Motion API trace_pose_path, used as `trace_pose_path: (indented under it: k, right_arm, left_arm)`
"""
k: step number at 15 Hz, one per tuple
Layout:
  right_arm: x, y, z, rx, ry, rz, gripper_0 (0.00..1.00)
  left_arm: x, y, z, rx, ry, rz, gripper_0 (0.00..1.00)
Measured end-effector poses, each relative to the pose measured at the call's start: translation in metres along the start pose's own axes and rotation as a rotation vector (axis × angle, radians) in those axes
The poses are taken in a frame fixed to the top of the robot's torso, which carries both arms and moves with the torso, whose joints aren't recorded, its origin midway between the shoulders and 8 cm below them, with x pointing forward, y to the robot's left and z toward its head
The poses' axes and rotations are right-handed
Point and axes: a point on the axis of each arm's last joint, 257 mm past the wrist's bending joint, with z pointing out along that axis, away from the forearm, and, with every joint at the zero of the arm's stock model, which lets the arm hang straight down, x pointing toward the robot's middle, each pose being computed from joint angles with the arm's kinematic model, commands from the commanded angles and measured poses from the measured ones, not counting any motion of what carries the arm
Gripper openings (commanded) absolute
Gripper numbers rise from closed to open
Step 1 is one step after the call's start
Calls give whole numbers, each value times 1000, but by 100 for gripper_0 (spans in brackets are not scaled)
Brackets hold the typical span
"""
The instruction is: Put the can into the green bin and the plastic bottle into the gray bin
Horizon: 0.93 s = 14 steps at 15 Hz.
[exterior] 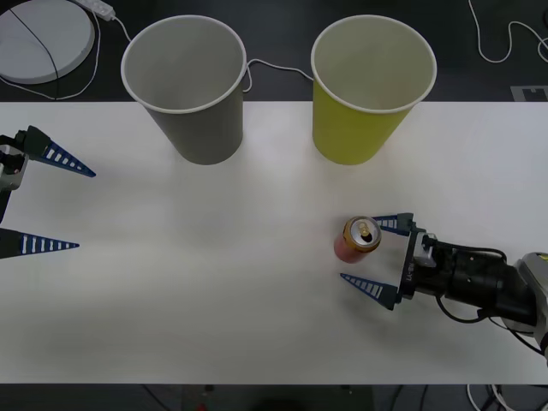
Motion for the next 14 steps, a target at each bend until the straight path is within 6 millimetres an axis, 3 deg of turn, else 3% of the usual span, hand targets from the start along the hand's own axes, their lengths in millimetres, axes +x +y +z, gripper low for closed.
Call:
trace_pose_path:
  k: [8, 9, 10, 11, 14]
  right_arm:
    - [-3, 1, 22, 15, -10, -8, 97]
    - [-3, 1, 23, 14, -12, -9, 40]
    - [-4, 1, 23, 14, -13, -11, 4]
    - [-4, 1, 24, 14, -13, -12, 0]
    - [-4, 1, 25, 12, -13, -13, 0]
  left_arm:
    - [0, 0, 0, 0, 0, 0, 100]
    - [0, 0, 0, 0, 0, 0, 100]
    - [0, 0, 0, 0, 0, 0, 100]
    - [0, 0, 0, 0, 0, 0, 100]
    - [0, 0, 0, 0, 0, 0, 100]
